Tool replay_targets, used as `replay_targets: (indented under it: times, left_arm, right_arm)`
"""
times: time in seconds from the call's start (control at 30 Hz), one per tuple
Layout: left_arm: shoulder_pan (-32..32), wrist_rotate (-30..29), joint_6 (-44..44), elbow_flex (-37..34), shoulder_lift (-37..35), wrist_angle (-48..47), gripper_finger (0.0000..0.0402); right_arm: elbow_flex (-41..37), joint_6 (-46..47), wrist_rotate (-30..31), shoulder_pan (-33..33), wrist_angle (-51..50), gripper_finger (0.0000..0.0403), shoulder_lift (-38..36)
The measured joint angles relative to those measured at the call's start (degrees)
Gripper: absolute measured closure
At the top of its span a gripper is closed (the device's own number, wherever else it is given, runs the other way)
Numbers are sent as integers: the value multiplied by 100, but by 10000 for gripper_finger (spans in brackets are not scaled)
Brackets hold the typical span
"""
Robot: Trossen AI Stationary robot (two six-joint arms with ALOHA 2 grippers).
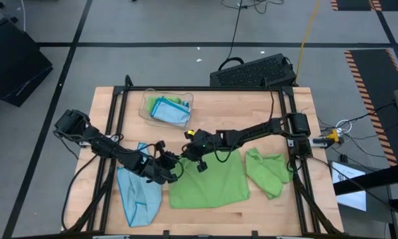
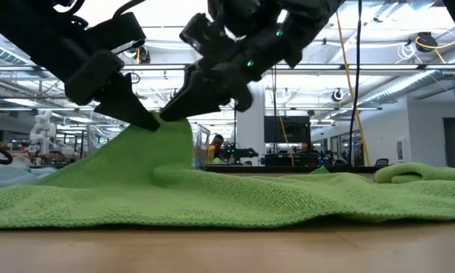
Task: Fold microfiber towels
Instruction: Fold the top green microfiber cloth
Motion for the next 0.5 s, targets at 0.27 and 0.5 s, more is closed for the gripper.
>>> replay_targets:
  times: [0.27,0.5]
  left_arm:
    - [-2,-7,37,0,0,2,396]
    - [-4,-9,88,0,0,2,391]
  right_arm:
    - [-2,-532,1466,373,-212,313,-97]
    - [-8,-130,1914,407,-209,221,-178]
